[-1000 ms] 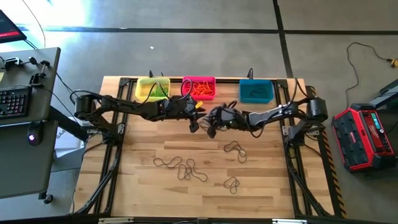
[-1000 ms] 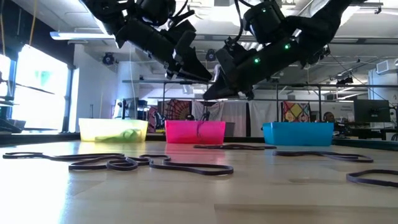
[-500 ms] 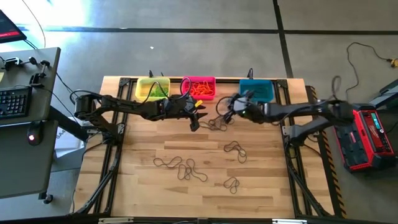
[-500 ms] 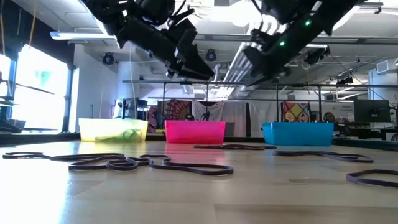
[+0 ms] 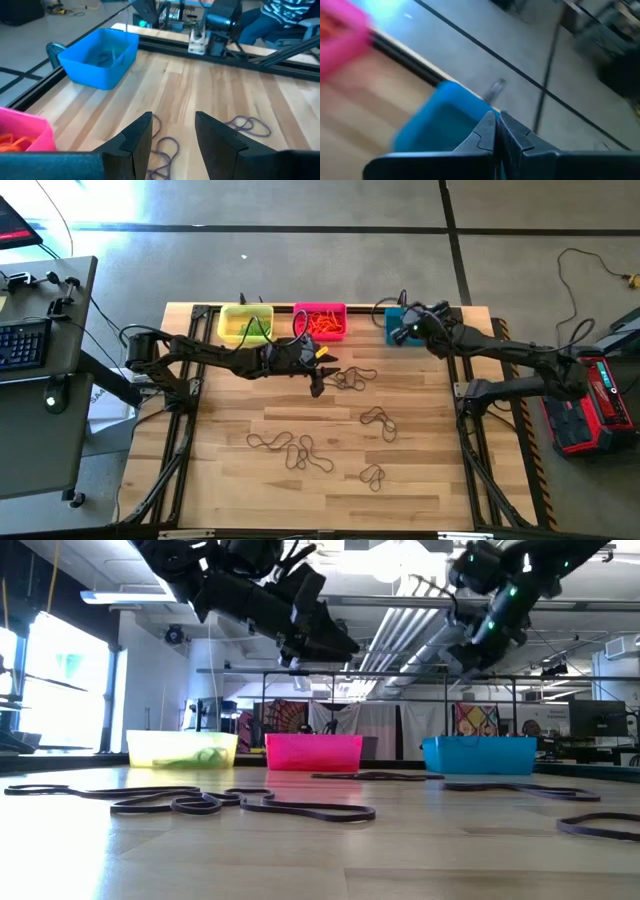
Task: Sort rubber bands into baskets
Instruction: Put the violet rubber band into the blue bin
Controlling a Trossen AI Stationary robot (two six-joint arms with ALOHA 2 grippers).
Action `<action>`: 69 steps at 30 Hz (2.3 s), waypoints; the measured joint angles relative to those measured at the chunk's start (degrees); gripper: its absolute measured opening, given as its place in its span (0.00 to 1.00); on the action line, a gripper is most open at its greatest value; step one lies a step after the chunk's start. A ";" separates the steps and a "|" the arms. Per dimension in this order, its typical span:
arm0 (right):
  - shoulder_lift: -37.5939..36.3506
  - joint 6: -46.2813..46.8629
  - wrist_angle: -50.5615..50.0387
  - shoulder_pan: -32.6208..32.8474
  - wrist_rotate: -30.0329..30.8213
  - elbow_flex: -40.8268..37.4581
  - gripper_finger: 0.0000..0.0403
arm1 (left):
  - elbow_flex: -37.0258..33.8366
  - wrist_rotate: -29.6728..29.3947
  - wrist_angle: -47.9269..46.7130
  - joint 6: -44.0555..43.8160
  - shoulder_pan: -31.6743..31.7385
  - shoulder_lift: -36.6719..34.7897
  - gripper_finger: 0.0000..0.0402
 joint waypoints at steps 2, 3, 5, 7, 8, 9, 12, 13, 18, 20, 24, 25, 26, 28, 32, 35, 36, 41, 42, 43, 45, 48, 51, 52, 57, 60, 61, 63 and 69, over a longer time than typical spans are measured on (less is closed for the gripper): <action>0.08 -0.45 0.37 -3.23 0.02 -1.08 0.00 | -0.02 -0.05 -0.25 -0.01 0.09 0.22 0.35; 0.07 -0.73 0.94 -4.75 0.04 -1.76 0.00 | -0.02 -0.09 -0.21 -0.01 0.12 0.22 0.35; 0.09 -1.83 3.16 -7.56 -0.04 -3.39 0.00 | -0.02 -0.20 -0.02 0.03 0.12 0.22 0.35; 0.09 -3.17 6.56 -10.23 -0.54 -5.08 0.00 | -0.02 -0.17 0.13 0.47 0.12 0.22 0.35; 0.09 -3.62 8.17 -11.46 -1.45 -5.83 0.00 | -0.02 -0.17 0.33 0.51 0.10 0.22 0.35; 0.09 -3.89 9.68 -12.67 -2.53 -6.45 0.00 | -0.02 -0.16 0.53 0.52 0.19 0.22 0.35; 0.09 -4.21 13.83 -15.58 -5.06 -8.23 0.00 | -0.02 -0.17 0.51 0.54 0.53 0.22 0.35; 0.09 -4.19 14.81 -16.20 -5.99 -8.73 0.00 | -0.02 -0.17 0.43 0.56 0.58 0.22 0.35; 0.11 -2.92 15.38 -16.88 -11.51 -9.68 0.00 | -0.02 -0.96 0.47 0.03 0.61 0.22 0.35; 0.11 -2.62 15.37 -16.74 -15.13 -9.68 0.00 | -0.02 -1.52 0.74 -0.62 0.76 0.22 0.35; 0.11 0.03 15.33 -16.74 -21.15 -9.68 0.00 | -1.03 -1.55 3.76 0.90 0.95 0.22 0.35; 0.11 0.15 15.29 -16.74 -21.45 -9.68 0.00 | -1.91 -1.32 5.74 0.98 0.96 0.22 0.35; 0.11 0.02 15.15 -16.74 -21.89 -9.68 0.00 | -3.02 -0.58 8.25 0.98 1.04 0.22 0.35; 0.11 -1.39 14.80 -16.74 -23.07 -9.68 0.00 | -5.19 0.96 12.51 0.68 1.33 0.22 0.35; 0.13 -1.85 14.93 -16.74 -25.57 -9.68 0.00 | -8.21 1.81 17.13 0.30 1.37 0.22 0.35; 0.13 -1.79 15.34 -16.67 -25.70 -9.68 0.01 | -8.68 1.93 16.33 0.52 1.37 0.22 0.35; 0.13 -2.06 15.23 -16.42 -25.70 -9.67 0.02 | -8.68 1.95 15.98 0.52 1.37 0.22 0.35; 0.13 -4.70 15.28 -13.90 -25.68 -8.03 0.16 | -8.68 0.30 15.53 -1.06 1.43 0.22 0.35; 0.13 -4.80 15.17 -13.37 -25.65 -7.52 0.20 | -8.68 -0.36 15.28 -1.89 1.65 0.22 0.35; 0.14 -4.74 15.05 -12.91 -25.46 -6.87 0.24 | -8.68 -0.84 14.88 -2.32 1.80 0.22 0.35; 0.13 -4.27 14.90 -11.92 -24.36 -5.42 0.31 | -8.68 -1.16 14.01 -2.37 2.08 0.22 0.35; 0.13 -4.21 14.02 -10.18 -23.29 -3.43 0.40 | -8.66 -1.23 12.27 -2.10 2.10 0.22 0.35; 0.13 -4.20 11.28 -7.68 -23.78 -1.15 0.45 | -8.66 -0.48 8.91 -0.13 1.85 0.22 0.35; 0.13 -4.23 10.30 -6.67 -23.98 -0.53 0.46 | -8.66 -0.19 7.76 0.32 1.70 0.22 0.35; 0.11 -3.81 5.31 -0.80 -32.22 1.56 0.47 | -8.66 2.12 2.69 1.15 1.28 0.25 0.35; 0.11 -4.29 4.37 2.84 -41.65 0.37 0.47 | -8.61 3.04 0.82 2.97 0.66 0.98 0.35; 0.11 -4.31 4.19 3.80 -43.68 -0.43 0.47 | -8.61 3.04 0.38 3.47 0.46 1.34 0.35; 0.13 -4.37 3.73 5.32 -46.12 -2.15 0.47 | -8.61 3.06 0.57 3.62 0.21 2.09 0.35; 0.58 -4.38 5.32 8.61 -48.19 -8.47 0.47 | -8.61 3.05 0.71 2.07 0.13 2.36 0.35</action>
